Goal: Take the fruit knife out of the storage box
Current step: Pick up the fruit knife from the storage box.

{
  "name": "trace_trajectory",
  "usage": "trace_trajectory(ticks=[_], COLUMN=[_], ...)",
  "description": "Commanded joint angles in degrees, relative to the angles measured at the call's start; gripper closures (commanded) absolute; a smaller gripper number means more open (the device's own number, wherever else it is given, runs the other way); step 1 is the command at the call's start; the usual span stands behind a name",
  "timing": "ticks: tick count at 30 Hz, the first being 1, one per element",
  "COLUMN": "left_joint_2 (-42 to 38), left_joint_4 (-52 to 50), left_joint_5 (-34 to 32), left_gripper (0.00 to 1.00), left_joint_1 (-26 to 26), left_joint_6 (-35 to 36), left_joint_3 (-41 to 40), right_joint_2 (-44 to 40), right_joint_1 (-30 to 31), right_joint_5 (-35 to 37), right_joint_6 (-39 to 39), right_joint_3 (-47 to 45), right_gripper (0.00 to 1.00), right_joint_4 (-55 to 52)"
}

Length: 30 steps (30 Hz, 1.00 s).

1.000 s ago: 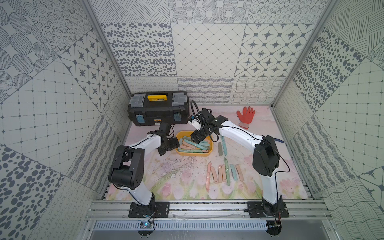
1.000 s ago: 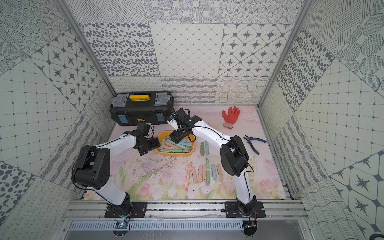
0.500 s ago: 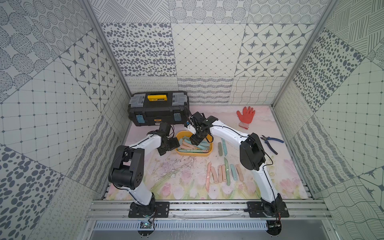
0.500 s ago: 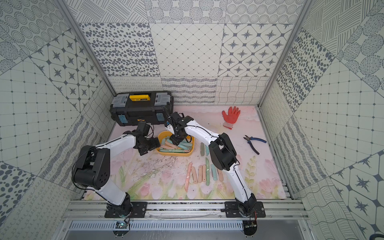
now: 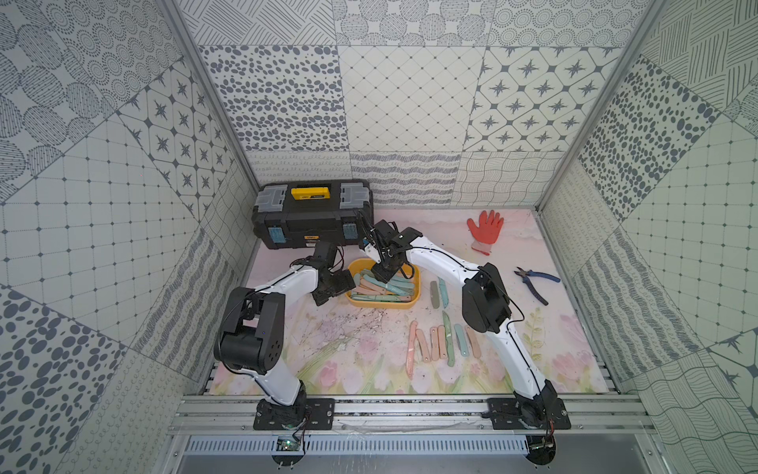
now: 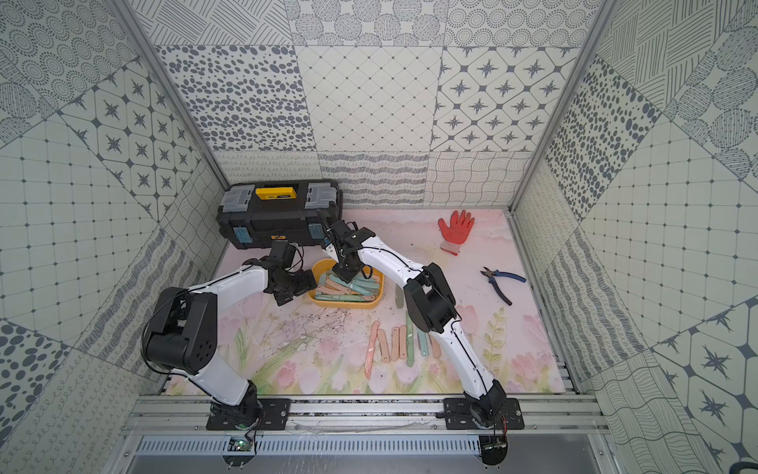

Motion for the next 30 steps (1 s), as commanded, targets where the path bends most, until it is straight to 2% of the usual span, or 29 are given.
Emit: trace_trajectory(ticks=[1, 6, 13, 25, 30], left_joint_2=[-0.37, -0.47, -0.56, -0.52, -0.64], left_joint_4=[0.33, 0.32, 0.32, 0.41, 0.24], left_joint_5=[0.03, -0.14, -0.18, -0.23, -0.51], left_gripper=[0.08, 0.08, 0.08, 0.08, 0.08], left_joint_1=[0.21, 0.19, 0.13, 0.21, 0.21], left_joint_6=[0.24, 0.29, 0.33, 0.19, 0.29], left_joint_3=[-0.35, -0.6, -0.56, -0.7, -0.7], right_joint_2=[2.73, 7.01, 9.57, 12.2, 13.44], right_joint_1=[0.3, 0.24, 0.1, -0.18, -0.39], right_joint_5=[0.0, -0.01, 0.1, -1.27, -2.41], right_joint_6=[-1.39, -1.47, -1.51, -1.55, -1.23], right_joint_3=[3.53, 9.49, 12.46, 14.78, 16.52], right_gripper=[0.51, 0.51, 0.52, 0.59, 0.67], right_joint_4=[-1.92, -5.12, -6.59, -7.93, -8.93])
